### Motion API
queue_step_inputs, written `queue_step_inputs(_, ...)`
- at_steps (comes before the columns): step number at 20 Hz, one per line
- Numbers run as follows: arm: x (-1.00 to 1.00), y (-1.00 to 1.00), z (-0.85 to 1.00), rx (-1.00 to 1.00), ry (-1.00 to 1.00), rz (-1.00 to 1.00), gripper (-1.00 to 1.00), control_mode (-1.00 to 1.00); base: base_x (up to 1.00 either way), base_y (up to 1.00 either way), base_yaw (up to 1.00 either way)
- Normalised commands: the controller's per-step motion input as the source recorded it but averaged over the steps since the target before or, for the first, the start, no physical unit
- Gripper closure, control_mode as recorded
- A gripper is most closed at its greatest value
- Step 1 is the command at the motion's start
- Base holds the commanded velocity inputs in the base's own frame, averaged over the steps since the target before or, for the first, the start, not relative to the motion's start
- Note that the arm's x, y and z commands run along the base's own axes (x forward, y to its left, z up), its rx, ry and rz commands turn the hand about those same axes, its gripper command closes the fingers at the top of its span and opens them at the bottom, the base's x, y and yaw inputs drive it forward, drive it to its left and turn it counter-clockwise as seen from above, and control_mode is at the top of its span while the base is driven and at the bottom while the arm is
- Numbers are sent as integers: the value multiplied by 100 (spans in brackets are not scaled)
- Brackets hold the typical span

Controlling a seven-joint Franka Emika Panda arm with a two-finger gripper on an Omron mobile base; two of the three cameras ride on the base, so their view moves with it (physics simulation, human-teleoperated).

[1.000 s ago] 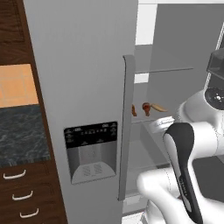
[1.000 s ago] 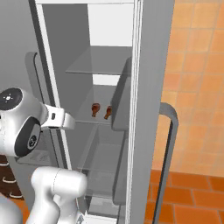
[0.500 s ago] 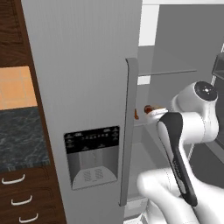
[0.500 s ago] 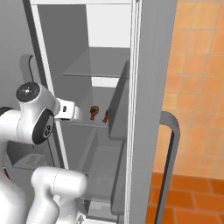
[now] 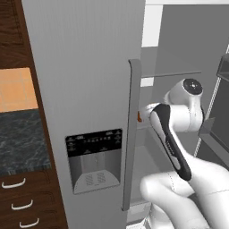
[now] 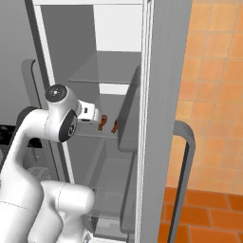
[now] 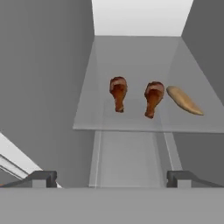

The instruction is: Place one sweet potato and one chicken drumstick in each tupperware on the nearby counter, to pack two identical lunches.

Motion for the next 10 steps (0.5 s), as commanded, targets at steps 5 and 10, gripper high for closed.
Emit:
queue_step_inputs(5,54,0,-47,0,1,1,-100,-100,0,0,0)
queue_step_inputs(10,63,1,-48,0,10,0,-100,-100,0,0,0)
